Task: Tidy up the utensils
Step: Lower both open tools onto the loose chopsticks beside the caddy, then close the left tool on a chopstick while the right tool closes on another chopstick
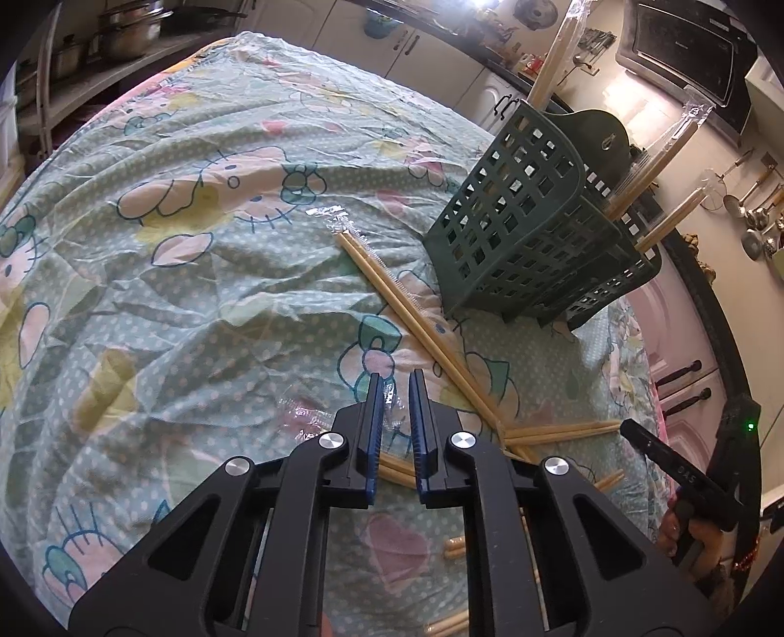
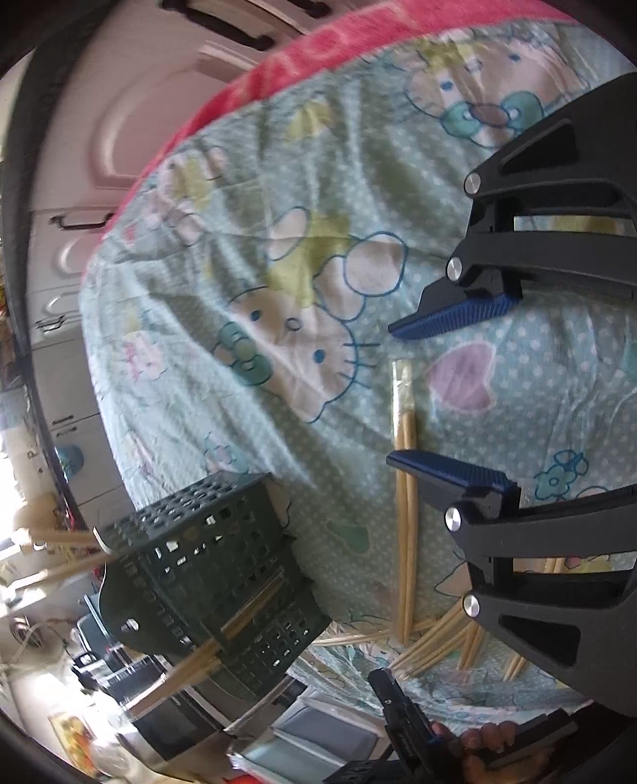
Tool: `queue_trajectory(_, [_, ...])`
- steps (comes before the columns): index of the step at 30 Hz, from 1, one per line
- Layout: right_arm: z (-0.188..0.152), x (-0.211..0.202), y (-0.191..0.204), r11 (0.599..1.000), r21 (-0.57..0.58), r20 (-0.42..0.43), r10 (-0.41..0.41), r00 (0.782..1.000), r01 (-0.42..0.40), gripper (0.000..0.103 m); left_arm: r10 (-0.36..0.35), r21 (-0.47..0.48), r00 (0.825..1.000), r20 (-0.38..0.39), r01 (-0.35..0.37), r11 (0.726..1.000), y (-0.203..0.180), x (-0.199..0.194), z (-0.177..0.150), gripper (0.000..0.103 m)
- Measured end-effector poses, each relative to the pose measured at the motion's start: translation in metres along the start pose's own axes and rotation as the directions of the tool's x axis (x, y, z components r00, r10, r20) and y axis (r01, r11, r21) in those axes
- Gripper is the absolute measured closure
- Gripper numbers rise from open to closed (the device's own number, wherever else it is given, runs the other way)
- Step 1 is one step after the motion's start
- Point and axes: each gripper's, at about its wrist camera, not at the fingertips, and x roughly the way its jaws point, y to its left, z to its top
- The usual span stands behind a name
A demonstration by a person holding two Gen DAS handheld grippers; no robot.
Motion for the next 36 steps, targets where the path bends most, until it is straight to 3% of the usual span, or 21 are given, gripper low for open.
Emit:
queue_trajectory(5, [0.000,0.002,-0.004,1.000,0.020,0.013,0.013,1.000,-0.014,0.069,-0.001,0.000,1.000,0.000,0.001,1.000,0.000,0.001,0.000,0.098])
queue_trajectory(13, [-0.004,0.001,0.002,0.999,-0.044,0.028,-0.008,1.000,0.009,0.080,-0.004,0.003,1.000,0.001,0.004,1.000,-0.002,0.003,0.001,0.098])
queue_trajectory(20, [-0.001,-0.002,0.000,0.998,-0.064,0.029,-0.023,0.999,0.025,0.099,-0.011,0.008,1.000,0.005,0.010,1.000,-0.004,0.002,0.003,0.101])
queue_trajectory(27, [0.002,-0.012,0.023,0.972,-0.235,0.062,-0.002,0.998,0.016,0.097,-0.026,0.030,0.999,0.027,0.025,0.999,-0.007,-0.007,0.007,0.102])
queue_trajectory(31, [0.001,-0.010,0.037,0.945,-0.327,0.038,0.002,0.999,0.010,0.082,-0.032,0.037,0.998,0.048,0.031,0.999,-0.009,-0.014,0.012,0.103])
queue_trajectory(36, [-0.007,-0.003,0.052,0.887,-0.459,0.011,-0.042,0.999,0.042,0.076,-0.036,0.038,0.996,0.080,0.033,0.999,-0.009,-0.026,0.017,0.103])
